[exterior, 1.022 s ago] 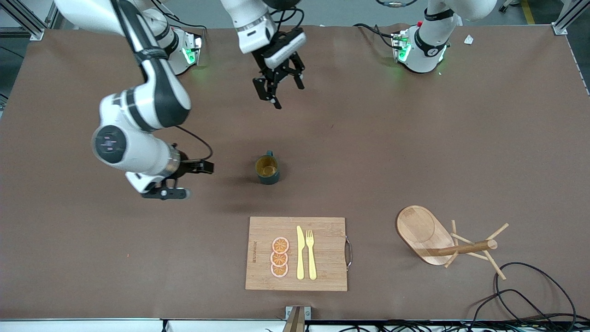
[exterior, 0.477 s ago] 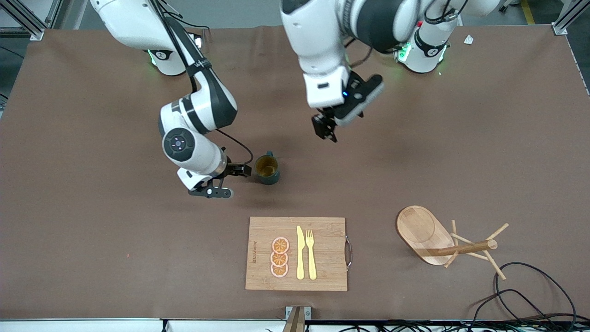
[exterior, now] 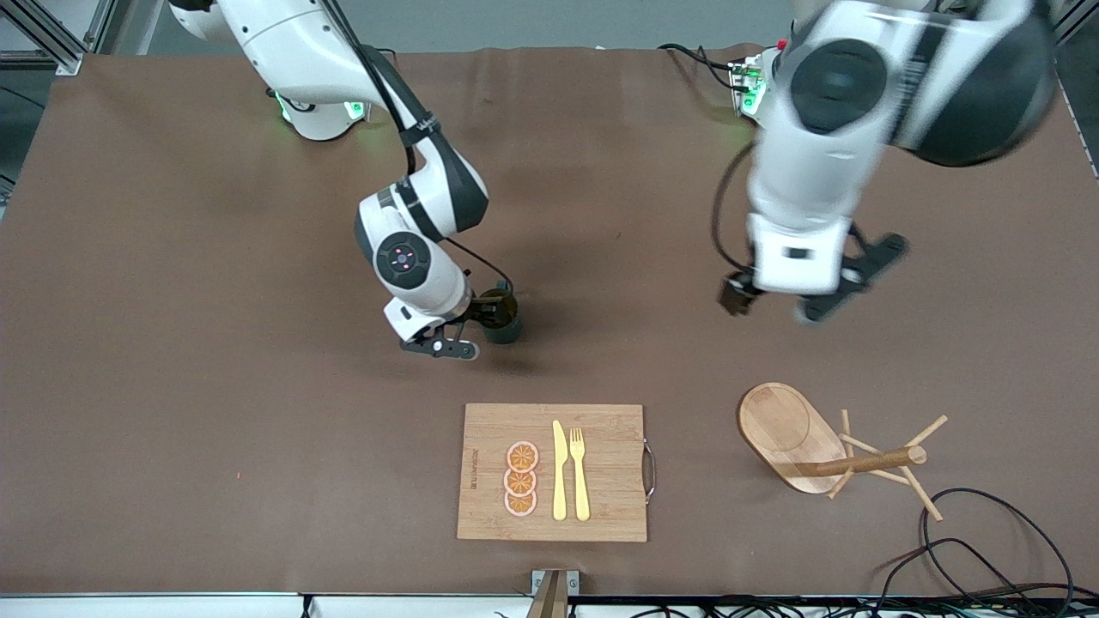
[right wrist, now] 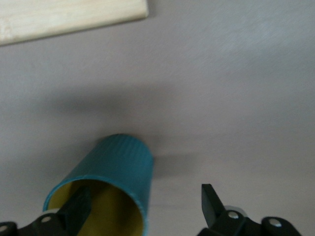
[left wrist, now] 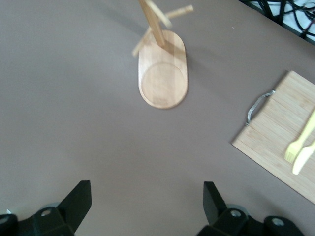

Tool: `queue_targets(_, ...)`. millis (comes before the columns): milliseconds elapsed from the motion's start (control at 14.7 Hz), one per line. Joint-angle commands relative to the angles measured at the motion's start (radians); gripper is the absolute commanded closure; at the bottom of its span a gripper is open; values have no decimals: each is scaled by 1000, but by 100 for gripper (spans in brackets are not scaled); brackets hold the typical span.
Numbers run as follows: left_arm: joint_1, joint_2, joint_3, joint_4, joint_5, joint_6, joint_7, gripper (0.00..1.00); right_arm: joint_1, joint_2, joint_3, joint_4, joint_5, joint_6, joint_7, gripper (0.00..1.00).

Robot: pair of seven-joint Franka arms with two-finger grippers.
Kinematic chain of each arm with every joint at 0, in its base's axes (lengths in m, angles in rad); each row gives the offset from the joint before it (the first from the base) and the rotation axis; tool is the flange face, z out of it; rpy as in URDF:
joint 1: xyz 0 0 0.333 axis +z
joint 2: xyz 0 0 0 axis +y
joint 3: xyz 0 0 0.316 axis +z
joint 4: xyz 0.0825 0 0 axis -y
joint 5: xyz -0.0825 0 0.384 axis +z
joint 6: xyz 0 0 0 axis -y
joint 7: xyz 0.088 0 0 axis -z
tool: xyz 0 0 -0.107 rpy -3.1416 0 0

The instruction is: Transfer cup from left to right arm and place

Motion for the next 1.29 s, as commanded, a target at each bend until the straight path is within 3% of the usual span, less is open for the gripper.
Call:
queue_targets(0, 86, -13, -12, -4, -23, 16, 172, 0, 18, 6, -10, -13, 17, 22, 19, 36)
queue_targets(68, 119, -13, -13, -4, -23, 18, 238, 0, 18, 6, -10, -13, 17, 22, 18, 54)
queue_targets(204, 178, -40, -9, -7, -29, 16, 363, 0, 17, 6, -9, -11, 15, 19, 16, 73)
queue_targets(477, 284, -71, -9, -7, -80, 12, 611, 0, 1, 3, -10, -5, 12, 12, -7, 98)
queue_targets(817, 338, -114, 2, -13, -83, -20, 874, 0, -107, -14, -22, 54, -9, -90, -296, 100)
queue_targets(953, 322, -158, 54, -42, -100, -25, 920, 0, -161, -17, -33, 85, -64, -112, -431, 100)
queue_targets(1226, 287, -275, 201, -185, -287, -25, 1040, 0, -311, -17, -33, 99, -112, -112, -753, 100)
